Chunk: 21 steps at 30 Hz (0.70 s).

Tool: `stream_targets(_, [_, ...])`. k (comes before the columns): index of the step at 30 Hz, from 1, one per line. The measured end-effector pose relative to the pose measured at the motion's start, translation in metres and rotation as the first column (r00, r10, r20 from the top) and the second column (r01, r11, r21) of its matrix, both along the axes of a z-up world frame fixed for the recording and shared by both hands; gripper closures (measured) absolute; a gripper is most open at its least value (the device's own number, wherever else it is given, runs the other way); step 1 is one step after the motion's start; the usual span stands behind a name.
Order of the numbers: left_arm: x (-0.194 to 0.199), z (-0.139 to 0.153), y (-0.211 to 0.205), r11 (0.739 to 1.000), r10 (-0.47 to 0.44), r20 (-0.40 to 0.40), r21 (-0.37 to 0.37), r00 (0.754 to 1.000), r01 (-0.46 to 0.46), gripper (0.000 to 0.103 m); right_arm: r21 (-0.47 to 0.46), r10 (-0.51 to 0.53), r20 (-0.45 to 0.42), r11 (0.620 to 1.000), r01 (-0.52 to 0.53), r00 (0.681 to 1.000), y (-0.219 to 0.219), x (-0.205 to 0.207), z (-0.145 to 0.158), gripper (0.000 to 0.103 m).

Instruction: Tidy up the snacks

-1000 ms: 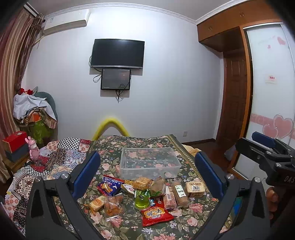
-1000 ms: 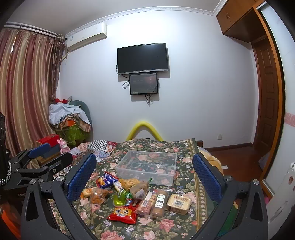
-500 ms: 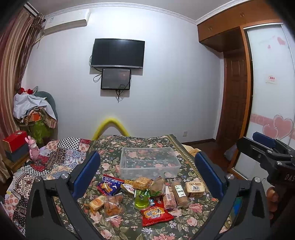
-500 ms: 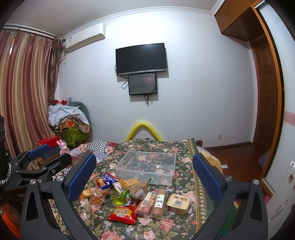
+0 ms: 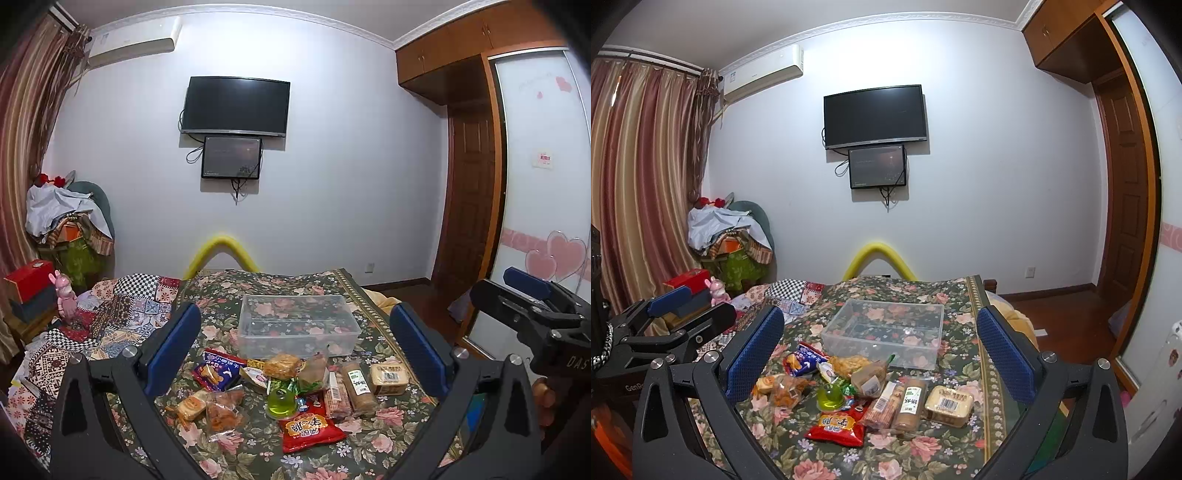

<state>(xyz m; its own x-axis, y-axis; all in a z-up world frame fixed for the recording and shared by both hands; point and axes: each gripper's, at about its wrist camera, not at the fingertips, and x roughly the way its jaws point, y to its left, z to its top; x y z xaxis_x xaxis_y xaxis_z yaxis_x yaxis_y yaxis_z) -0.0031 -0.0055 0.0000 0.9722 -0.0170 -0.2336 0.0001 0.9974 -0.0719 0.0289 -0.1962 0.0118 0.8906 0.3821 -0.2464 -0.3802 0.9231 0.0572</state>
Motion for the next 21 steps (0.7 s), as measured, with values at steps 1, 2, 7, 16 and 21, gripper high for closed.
stream_targets(1, [0.0,0.0001,0.0,1.0,0.0,0.0,0.0,1.0,0.0,0.0,0.0,-0.001,0.0,1.0,0.001,1.0,0.0001,-0.0003,0.0001,0.0])
stream_targets(2, [0.0001,0.0001,-0.0001,1.0,0.0,0.0,0.0,1.0,0.0,0.0,0.002,0.0,-0.001,1.0,0.0,1.0,0.0001,-0.0002,0.0002,0.0])
stream_targets(7, [-0.0001,-0.0001,-0.0001,1.0,-0.001,0.0,-0.001,1.0,0.001,0.0,0.001,0.0,0.0,1.0,0.0,1.0,0.0005,0.0,0.0003,0.0])
stream_targets(16, [0.0013,-0.0005,-0.0012,1.0,0.0,-0.003,-0.002,1.0,0.0,0.0,0.005,0.002,-0.012,1.0,-0.001,1.0,0.0016,0.0023,-0.0023,0.0])
stream_targets(21, [0.0038,-0.0014,0.0024,1.0,0.0,-0.01,-0.01,1.0,0.0,0.0,0.004,0.002,-0.021,1.0,-0.002,1.0,0.002,0.005,-0.0049,0.0])
